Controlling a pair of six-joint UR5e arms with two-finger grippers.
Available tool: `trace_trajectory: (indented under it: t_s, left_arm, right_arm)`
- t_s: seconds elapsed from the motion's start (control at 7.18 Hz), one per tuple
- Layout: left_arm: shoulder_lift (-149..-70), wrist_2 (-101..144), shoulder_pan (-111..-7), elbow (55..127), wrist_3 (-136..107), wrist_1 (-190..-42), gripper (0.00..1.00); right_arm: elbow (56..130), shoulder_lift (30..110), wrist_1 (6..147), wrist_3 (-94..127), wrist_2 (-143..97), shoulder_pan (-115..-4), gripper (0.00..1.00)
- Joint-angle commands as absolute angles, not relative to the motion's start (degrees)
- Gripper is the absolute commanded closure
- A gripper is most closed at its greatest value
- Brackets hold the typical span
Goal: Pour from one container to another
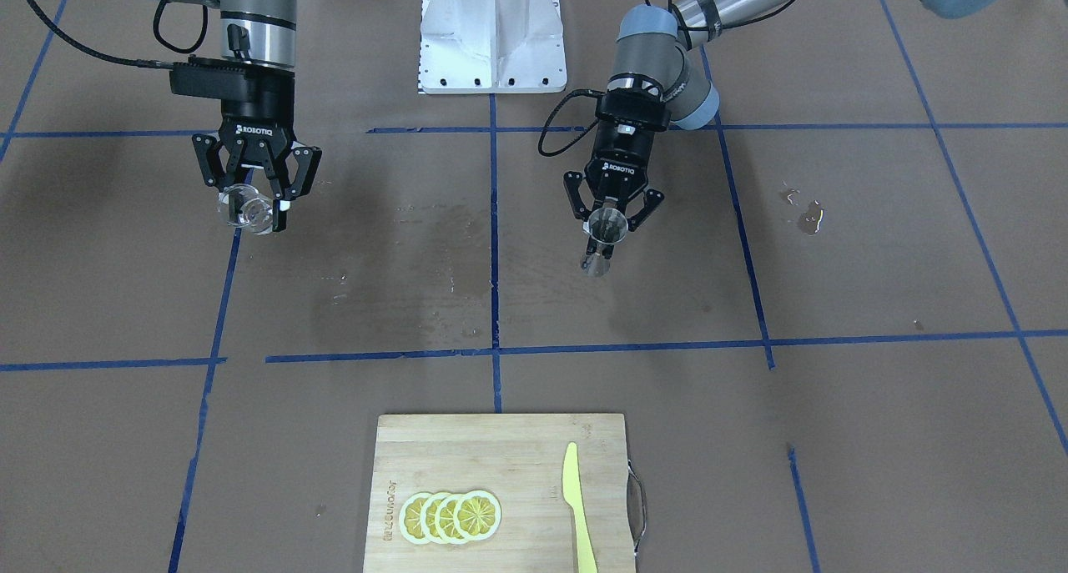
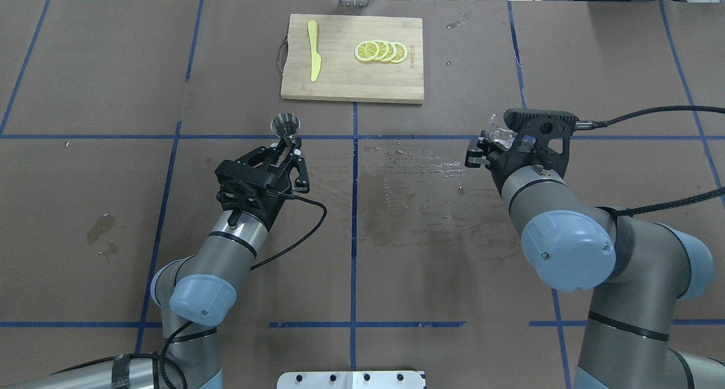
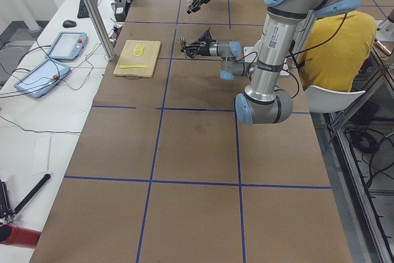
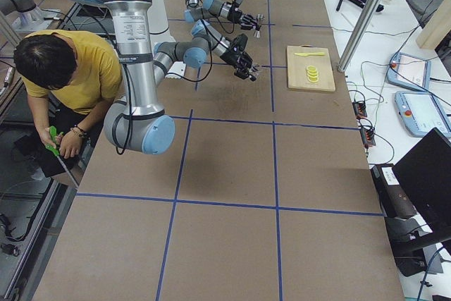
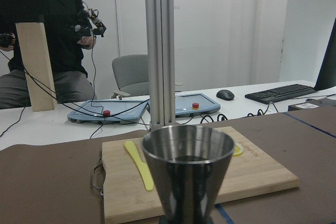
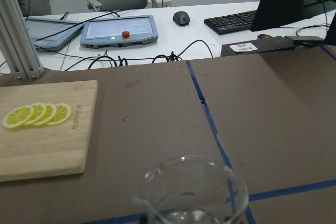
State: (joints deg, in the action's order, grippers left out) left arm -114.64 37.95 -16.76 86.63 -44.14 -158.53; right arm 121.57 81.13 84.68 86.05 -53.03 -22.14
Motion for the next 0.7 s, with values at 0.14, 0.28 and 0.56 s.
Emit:
trace_trajectory:
  t_s: [0.14,0.28,0.56]
  left_arm:
    - [-109.6,43.8,-21.8,88.9,-47.1,-158.6,1.0]
    - [-107.6,46.1,-23.5,88.9,-47.2,-158.5,1.0]
    - [-106.9,51.5,-26.3,89.3,-51.6,-158.4,1.0]
  right_arm:
    - [121.2,87.3,84.5,98.4,-44.3,-17.7,1.0]
    - [120.9,89.7,84.5,101.2,-39.8,-15.4,1.0]
    - [119.5,92.5,84.5,107.3,-35.8,-12.2,1.0]
